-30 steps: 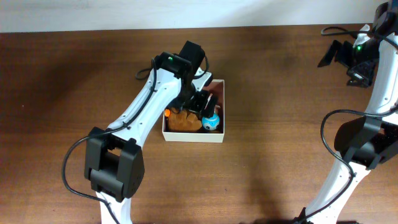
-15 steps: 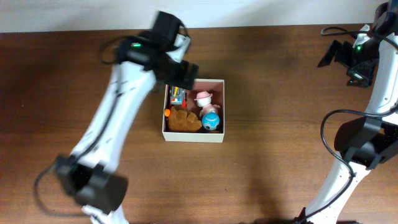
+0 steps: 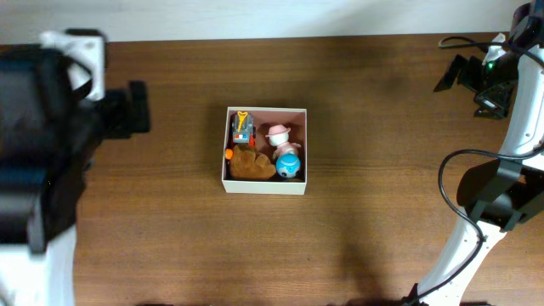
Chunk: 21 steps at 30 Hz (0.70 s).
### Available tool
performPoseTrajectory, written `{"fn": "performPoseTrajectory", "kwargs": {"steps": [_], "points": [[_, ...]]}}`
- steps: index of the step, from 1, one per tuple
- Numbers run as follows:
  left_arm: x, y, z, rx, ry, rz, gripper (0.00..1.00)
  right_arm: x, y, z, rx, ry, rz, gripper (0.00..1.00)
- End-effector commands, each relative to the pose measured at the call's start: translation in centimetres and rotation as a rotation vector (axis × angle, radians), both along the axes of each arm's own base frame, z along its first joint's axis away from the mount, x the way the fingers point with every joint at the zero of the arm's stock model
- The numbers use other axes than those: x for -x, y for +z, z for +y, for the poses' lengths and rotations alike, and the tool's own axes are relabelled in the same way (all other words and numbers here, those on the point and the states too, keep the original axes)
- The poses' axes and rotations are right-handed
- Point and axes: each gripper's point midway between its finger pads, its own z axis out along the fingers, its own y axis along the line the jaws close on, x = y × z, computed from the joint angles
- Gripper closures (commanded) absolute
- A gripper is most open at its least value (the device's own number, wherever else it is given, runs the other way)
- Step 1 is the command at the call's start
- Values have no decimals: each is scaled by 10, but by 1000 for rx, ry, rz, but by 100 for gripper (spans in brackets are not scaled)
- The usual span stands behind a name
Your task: Pack container
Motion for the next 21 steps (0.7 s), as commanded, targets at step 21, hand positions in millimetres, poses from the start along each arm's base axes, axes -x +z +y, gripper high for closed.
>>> {"fn": "performPoseTrajectory", "kwargs": {"steps": [21], "points": [[77,-154,-32,6,-232,-675,1,0,5,5,-9,16,-15,1]]}}
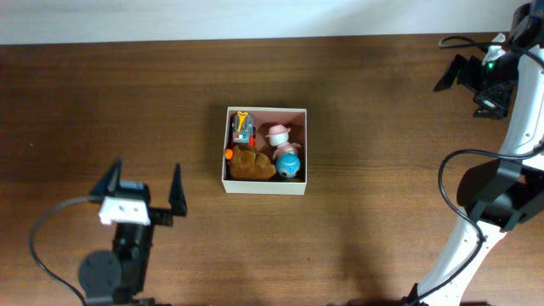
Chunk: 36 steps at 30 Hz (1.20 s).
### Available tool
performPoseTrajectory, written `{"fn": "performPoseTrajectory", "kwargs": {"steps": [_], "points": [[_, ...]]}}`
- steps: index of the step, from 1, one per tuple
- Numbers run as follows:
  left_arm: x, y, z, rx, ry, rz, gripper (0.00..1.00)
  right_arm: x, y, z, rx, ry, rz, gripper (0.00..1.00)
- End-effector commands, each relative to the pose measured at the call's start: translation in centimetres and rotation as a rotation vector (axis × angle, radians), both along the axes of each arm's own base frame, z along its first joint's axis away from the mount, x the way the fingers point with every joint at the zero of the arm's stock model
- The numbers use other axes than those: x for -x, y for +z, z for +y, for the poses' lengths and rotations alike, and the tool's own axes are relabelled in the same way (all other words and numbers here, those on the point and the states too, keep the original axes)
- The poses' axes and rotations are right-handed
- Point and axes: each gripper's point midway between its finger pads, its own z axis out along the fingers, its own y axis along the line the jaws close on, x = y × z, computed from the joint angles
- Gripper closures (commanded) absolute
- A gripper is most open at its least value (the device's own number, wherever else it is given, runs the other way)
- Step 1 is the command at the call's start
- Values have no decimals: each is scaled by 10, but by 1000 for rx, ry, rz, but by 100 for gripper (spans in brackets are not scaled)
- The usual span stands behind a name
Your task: Pack container
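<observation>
A white open box (264,188) with a pink inner floor sits mid-table. Inside lie a small orange and grey toy truck (242,127), a brown plush (251,165), a pink and white figure (278,133) and a blue round toy (289,163). My left gripper (143,184) is low at the front left, well apart from the box. It is open, its two dark fingers spread wide with nothing between them. My right gripper (459,75) stays at the far right back corner, fingers apart and holding nothing.
The brown wooden table (382,170) runs to a pale wall along the back. The right arm's white links and black cables (476,195) stand along the right edge. The left arm's base and cable (93,272) sit at the front left.
The left arm was a large blurred mass close to the camera at the left edge. Now it is down at the front left, gripper open. Box, toys and right arm are unchanged.
</observation>
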Motion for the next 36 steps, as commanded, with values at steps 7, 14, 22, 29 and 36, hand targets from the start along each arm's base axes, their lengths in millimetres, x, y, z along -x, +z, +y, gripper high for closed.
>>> {"fn": "performPoseTrajectory", "kwargs": {"steps": [7,14,22,29,36], "points": [[17,-22,-10,-26,-56,-59,1,0,5,4,-3,15,-13,1],[20,-45,-10,-26,-54,-67,0,0,5,4,-3,15,-13,1],[20,-53,-10,-28,-51,-98,0,0,5,4,-3,15,-13,1],[15,-98,-9,-15,-48,78,0,0,5,4,-3,15,-13,1],[15,-118,-7,-9,-40,147,0,0,5,4,-3,15,-13,1]]}}
